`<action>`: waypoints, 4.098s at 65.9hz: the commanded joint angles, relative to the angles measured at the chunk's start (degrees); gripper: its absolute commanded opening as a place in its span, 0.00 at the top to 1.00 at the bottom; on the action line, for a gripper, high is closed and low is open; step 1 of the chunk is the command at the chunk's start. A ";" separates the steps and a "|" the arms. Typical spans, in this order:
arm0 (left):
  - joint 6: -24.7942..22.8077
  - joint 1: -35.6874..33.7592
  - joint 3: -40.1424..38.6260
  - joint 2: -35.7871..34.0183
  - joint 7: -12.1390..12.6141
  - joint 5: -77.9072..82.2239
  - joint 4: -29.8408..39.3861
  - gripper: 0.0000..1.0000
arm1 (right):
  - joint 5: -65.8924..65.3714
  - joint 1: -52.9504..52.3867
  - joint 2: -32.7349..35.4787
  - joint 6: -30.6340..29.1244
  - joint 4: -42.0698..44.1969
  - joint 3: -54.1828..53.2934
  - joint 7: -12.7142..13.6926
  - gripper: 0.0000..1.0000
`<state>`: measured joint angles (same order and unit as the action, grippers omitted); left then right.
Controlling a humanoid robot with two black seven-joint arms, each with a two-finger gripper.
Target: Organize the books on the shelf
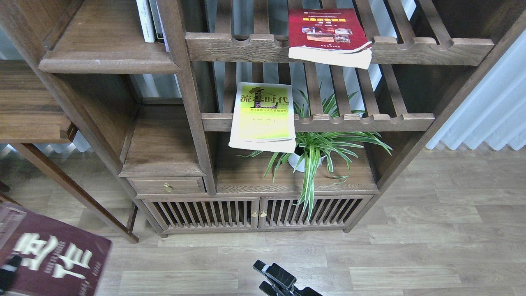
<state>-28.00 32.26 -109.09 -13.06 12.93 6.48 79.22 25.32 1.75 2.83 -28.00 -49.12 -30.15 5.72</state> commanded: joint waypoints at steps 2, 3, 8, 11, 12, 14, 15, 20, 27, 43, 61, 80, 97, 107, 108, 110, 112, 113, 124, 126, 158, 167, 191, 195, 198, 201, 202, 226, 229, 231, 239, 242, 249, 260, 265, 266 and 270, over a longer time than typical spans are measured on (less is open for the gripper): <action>0.00 -0.18 -2.44 -0.47 0.08 -7.17 -0.03 0.98 | 0.00 -0.34 -0.37 0.00 0.07 0.01 0.00 0.00; 0.00 -0.18 -2.53 -0.56 0.08 -7.44 -0.03 0.98 | 0.00 -0.34 -0.37 0.00 0.07 0.01 0.00 0.00; 0.00 -0.27 -3.41 -2.32 0.08 -9.47 -0.03 0.98 | 0.08 -0.34 -0.64 0.00 0.08 0.01 -0.09 0.00; 0.00 -0.27 -4.02 -3.19 0.08 -10.08 -0.03 0.98 | 0.17 -0.26 -0.55 0.00 0.07 0.01 -0.09 0.00; 0.00 -0.27 -4.37 -3.55 0.08 -10.26 -0.03 0.98 | 0.17 -0.26 -0.55 0.00 0.16 0.01 -0.09 0.00; 0.00 -0.35 -5.16 -4.34 0.08 -10.87 -0.03 0.98 | 0.17 -0.26 -0.55 0.00 0.16 0.01 -0.09 0.00; 0.00 -0.36 -5.43 -4.60 0.08 -11.05 -0.03 0.98 | 0.17 -0.26 -0.55 0.00 0.16 0.01 -0.09 0.00; 0.00 -0.97 -7.01 -6.88 0.08 -13.15 -0.03 0.98 | 0.17 -0.08 -0.46 0.00 0.42 0.01 -0.09 0.00; 0.00 -1.67 -8.59 -10.93 -0.01 -16.06 -0.03 0.98 | 0.26 -0.08 -0.46 0.00 1.92 0.01 -0.09 0.00; 0.00 -7.56 -12.90 -19.80 -0.01 -19.22 -0.03 0.98 | 0.26 -0.26 -1.08 0.00 3.24 0.09 -0.09 0.00; 0.00 -14.67 -13.87 -29.82 0.17 -19.22 -0.03 0.98 | 0.26 -0.34 -1.25 0.00 3.50 0.01 -0.09 0.00; 0.00 -23.38 -14.05 -45.20 0.34 -20.01 -0.11 0.97 | 0.26 -0.70 -1.16 0.00 3.85 0.01 -0.09 0.00; 0.00 -32.34 -6.94 -55.05 0.34 -22.56 -0.11 0.97 | 0.26 -0.70 -1.25 0.00 4.47 -0.52 -0.09 0.00; 0.00 -39.37 0.71 -57.51 1.66 -22.30 -0.11 0.97 | 0.26 -0.70 -1.34 0.00 4.56 -1.22 -0.09 0.00; 0.00 -40.42 1.76 -57.60 1.92 -22.21 -0.11 0.97 | 0.26 -0.70 -1.34 0.00 4.56 -1.22 -0.09 0.00; 0.00 -41.83 3.26 -57.78 2.19 -22.12 -0.11 0.97 | 0.26 -0.70 -1.34 0.00 4.56 -1.22 0.00 0.00; 0.00 -44.55 5.98 -57.78 2.45 -21.95 -0.11 0.97 | 0.26 -0.70 -1.34 0.00 4.56 -1.22 -0.09 0.00; 0.00 -45.17 6.69 -57.78 2.45 -21.86 -0.11 0.97 | 0.26 -0.70 -1.34 0.00 4.56 -1.22 -0.09 0.00; 0.00 -58.53 19.34 -57.60 4.03 -20.10 -0.11 0.97 | 0.26 -0.70 -1.25 0.00 4.56 -1.22 -0.09 0.00; 0.00 -59.50 20.66 -57.60 4.12 -20.01 -0.11 0.97 | 0.26 -0.70 -1.25 0.00 4.56 -1.22 -0.09 0.00; 0.00 -69.96 29.37 -47.58 10.19 -9.65 -2.13 0.96 | 0.26 -0.17 -1.25 0.00 4.56 -1.22 -0.09 0.00; 0.00 -70.58 28.76 -47.41 10.19 -7.27 -3.72 0.96 | 0.35 -0.08 -1.25 0.00 4.56 -1.22 -0.09 0.00; 0.00 -84.55 30.07 -33.71 10.89 8.01 -15.49 0.96 | 0.26 -0.17 -1.34 0.00 4.47 -1.22 -0.09 0.00; 0.00 -86.22 30.16 -30.10 11.77 10.47 -17.16 0.96 | 0.35 -0.17 -1.34 0.00 4.47 -1.22 -0.09 0.00; 0.00 -87.54 30.25 -27.90 12.21 11.80 -18.22 0.96 | 0.26 -0.17 -1.34 0.00 4.47 -1.22 -0.09 0.00; 0.00 -89.03 30.43 -25.97 12.56 13.12 -19.27 0.96 | 0.26 -0.08 -1.34 0.00 4.47 -1.22 -0.09 0.00; 0.00 -89.30 30.43 -25.61 12.56 13.38 -19.54 0.96 | 0.35 -0.08 -1.34 0.00 4.47 -1.22 -0.09 0.00; 0.00 -101.51 32.36 -16.04 12.21 22.35 -34.39 0.96 | 0.52 0.01 -1.25 0.00 4.47 -1.22 -0.09 0.00; 0.00 -103.17 32.62 -13.41 11.51 24.09 -37.71 0.96 | 0.52 0.01 -1.34 0.00 4.47 -1.22 -0.09 0.00; 0.00 -103.80 32.62 -12.17 10.72 24.81 -39.22 0.96 | 0.52 0.01 -1.34 0.00 4.47 -1.22 -0.09 0.00; 0.00 -105.47 32.89 -10.41 7.73 27.09 -43.52 0.96 | 0.52 0.01 -1.52 0.00 4.21 -1.22 -0.09 0.00; 0.00 -106.26 33.24 -10.14 7.37 27.97 -45.11 0.96 | 0.52 0.01 -1.52 0.00 4.03 -1.22 -0.09 0.00; 0.00 -108.11 34.56 -9.61 7.20 28.24 -48.45 0.96 | 0.52 0.01 -1.52 0.00 3.94 -1.22 -0.09 0.00; 0.00 -111.45 38.51 -9.53 7.46 28.24 -54.07 0.96 | 0.52 0.01 -1.69 0.00 3.85 -1.22 -0.09 0.00; 0.00 -112.50 40.18 -9.53 7.37 28.24 -55.92 0.96 | 0.52 0.01 -1.87 0.00 3.77 -1.22 -0.09 0.00; 0.00 -112.77 40.53 -9.35 7.37 28.24 -56.27 0.96 | 0.52 0.01 -1.87 0.00 3.68 -1.22 -0.09 0.00; 0.00 -113.03 41.41 -9.00 7.29 28.24 -56.80 0.96 | 0.52 0.01 -1.87 0.00 3.68 -1.22 -0.09 0.00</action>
<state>-28.00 -79.72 -69.66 -22.55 20.30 34.71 24.20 25.84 1.76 1.03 -27.99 -45.35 -31.38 5.62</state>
